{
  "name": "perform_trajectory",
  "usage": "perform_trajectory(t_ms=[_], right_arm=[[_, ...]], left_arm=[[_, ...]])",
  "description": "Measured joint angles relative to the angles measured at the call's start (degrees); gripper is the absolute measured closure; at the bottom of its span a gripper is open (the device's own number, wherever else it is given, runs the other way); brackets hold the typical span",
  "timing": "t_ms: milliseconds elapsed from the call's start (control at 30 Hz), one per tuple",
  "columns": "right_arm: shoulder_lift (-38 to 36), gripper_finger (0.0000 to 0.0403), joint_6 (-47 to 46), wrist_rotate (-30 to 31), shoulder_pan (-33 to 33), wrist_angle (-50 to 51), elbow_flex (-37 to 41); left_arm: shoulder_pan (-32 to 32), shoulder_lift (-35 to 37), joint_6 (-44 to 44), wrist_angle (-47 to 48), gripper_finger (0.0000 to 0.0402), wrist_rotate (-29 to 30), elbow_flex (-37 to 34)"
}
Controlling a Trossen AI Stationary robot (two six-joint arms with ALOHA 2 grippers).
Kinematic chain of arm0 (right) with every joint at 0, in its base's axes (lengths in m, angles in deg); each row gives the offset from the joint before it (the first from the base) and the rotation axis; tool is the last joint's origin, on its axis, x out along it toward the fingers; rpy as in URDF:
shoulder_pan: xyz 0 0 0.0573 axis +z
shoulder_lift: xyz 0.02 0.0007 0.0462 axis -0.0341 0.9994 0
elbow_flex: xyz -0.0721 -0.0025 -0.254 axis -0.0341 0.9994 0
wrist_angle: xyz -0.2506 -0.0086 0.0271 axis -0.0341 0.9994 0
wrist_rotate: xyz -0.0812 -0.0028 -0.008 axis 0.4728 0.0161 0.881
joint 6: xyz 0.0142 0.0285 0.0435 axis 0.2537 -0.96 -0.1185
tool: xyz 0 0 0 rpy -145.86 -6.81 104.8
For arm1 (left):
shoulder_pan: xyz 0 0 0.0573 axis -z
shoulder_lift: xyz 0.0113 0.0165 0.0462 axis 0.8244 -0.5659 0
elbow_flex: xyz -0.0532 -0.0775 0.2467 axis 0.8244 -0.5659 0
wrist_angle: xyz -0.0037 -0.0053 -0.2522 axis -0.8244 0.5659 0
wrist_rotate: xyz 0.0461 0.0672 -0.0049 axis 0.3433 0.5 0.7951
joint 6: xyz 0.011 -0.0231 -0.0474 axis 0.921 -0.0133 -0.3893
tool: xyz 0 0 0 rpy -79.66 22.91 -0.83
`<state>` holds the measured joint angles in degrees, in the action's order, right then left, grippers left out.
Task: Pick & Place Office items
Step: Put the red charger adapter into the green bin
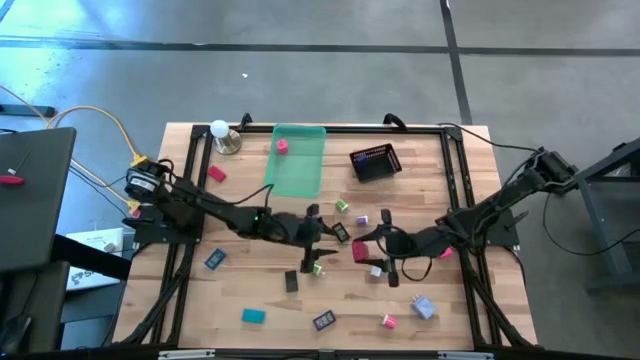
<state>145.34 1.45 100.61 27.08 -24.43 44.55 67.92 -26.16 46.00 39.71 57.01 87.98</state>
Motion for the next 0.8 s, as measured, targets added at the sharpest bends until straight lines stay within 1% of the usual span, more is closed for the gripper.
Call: perform_trajectory(t_ms=[100, 133, 233, 333, 467, 600, 667, 800], right_arm=[[0.00, 0.0204, 0.91, 0.08, 0.11, -0.07, 0.00], [0.00, 0.0204, 0.97, 0.07, 0.09, -0.03, 0.00], [0.00, 0.0204, 0.99, 0.07, 0.09, -0.22, 0.00], [0.00, 0.0204, 1.41, 0.06, 0.09, -0.46, -0.01], [0.00, 0.0204, 3.52, 0.07, 0.07, -2.60, 0.00], [0.48, 0.0204, 6.21, 0.03, -0.27, -5.41, -0.02], [0.80, 0.0204, 6.91, 0.03, -0.59, -6.35, -0.02], [1.58, 0.0204, 7.09, 0.09, -2.13, -8.22, -0.02]], left_arm=[[-1.84, -0.13, -0.13, -3.18, 0.0181, -7.98, -0.01], [-2.35, -0.13, -0.13, -4.23, 0.0181, -9.83, -0.01], [-2.98, -0.13, 1.48, -5.47, 0.0176, -12.54, 0.00], [-2.80, -0.13, 3.32, -7.26, 0.0157, -12.58, -0.01], [-1.85, -0.13, 5.25, -8.79, 0.0112, -11.11, -0.01], [-1.34, -0.13, 5.16, -11.91, 0.0072, -10.51, -0.01], [-1.34, -0.13, 3.38, -13.79, 0.0062, -8.66, -0.01], [-1.42, -0.13, -0.54, -15.87, 0.0058, -4.35, -0.01]])
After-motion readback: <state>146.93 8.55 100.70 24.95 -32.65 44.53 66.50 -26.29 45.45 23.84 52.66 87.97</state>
